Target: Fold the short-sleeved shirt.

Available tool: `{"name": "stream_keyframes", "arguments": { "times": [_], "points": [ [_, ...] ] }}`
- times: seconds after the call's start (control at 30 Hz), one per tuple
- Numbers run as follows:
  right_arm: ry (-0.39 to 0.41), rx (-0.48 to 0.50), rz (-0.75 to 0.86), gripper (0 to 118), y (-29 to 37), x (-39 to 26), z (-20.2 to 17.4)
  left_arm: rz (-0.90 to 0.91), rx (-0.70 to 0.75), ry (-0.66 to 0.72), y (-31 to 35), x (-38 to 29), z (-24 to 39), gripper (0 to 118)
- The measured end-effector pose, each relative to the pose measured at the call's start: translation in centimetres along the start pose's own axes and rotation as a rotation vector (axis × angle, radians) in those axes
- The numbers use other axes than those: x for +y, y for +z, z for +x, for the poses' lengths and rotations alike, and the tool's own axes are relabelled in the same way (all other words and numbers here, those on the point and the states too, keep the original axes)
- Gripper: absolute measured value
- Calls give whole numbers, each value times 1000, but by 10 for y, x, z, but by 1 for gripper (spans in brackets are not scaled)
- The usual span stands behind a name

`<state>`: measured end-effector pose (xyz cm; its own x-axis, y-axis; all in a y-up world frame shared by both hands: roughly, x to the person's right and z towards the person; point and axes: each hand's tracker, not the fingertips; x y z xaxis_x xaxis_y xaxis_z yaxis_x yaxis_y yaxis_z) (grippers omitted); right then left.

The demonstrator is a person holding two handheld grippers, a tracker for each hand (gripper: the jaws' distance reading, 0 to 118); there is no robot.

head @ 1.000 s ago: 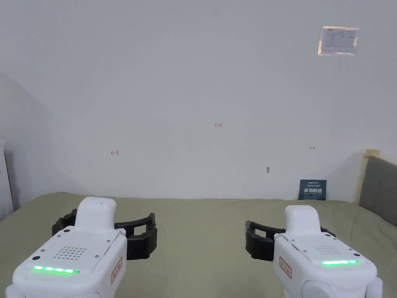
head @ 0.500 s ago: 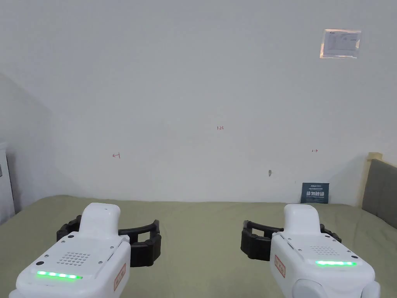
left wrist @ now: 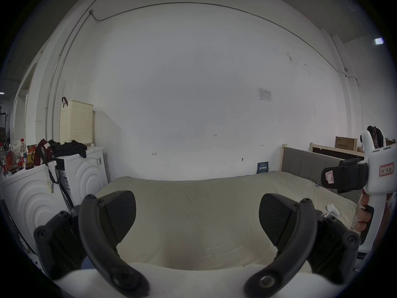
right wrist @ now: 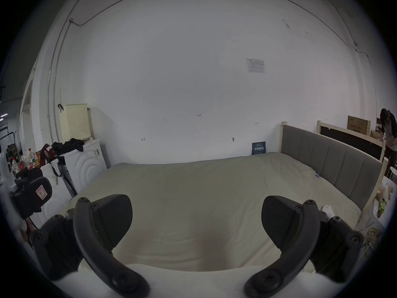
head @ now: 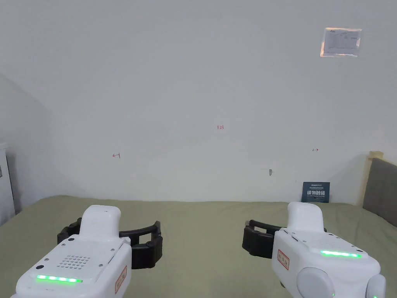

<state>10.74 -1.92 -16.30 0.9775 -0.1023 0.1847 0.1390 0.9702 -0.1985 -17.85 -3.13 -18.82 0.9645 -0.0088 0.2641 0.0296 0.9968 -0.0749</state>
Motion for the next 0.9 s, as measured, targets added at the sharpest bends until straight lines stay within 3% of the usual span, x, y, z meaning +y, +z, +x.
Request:
{"name": "stream_keyframes", "arguments": {
  "times": [0.1, 0.2, 0.27, 0.47, 0.6, 0.9],
  "points": [
    [5, -8, 6, 118, 2, 1, -3, 4, 0, 4, 1, 1, -1, 115],
    [-93, 88, 30, 118, 10, 3, 4, 9, 4, 7, 2, 2, -1, 115],
    [-98, 107, 58, 118, 13, 2, 7, 7, 4, 5, 2, 2, -1, 115],
    [33, 50, 139, 118, 18, -3, 1, 18, -1, -2, 7, 4, 0, 115],
    [28, 97, 136, 118, 17, -6, 1, 28, -4, 0, 8, 8, 2, 115],
    [66, 50, 154, 118, 14, -7, -2, 37, -7, -16, 10, 10, 5, 115]
  ]
}}
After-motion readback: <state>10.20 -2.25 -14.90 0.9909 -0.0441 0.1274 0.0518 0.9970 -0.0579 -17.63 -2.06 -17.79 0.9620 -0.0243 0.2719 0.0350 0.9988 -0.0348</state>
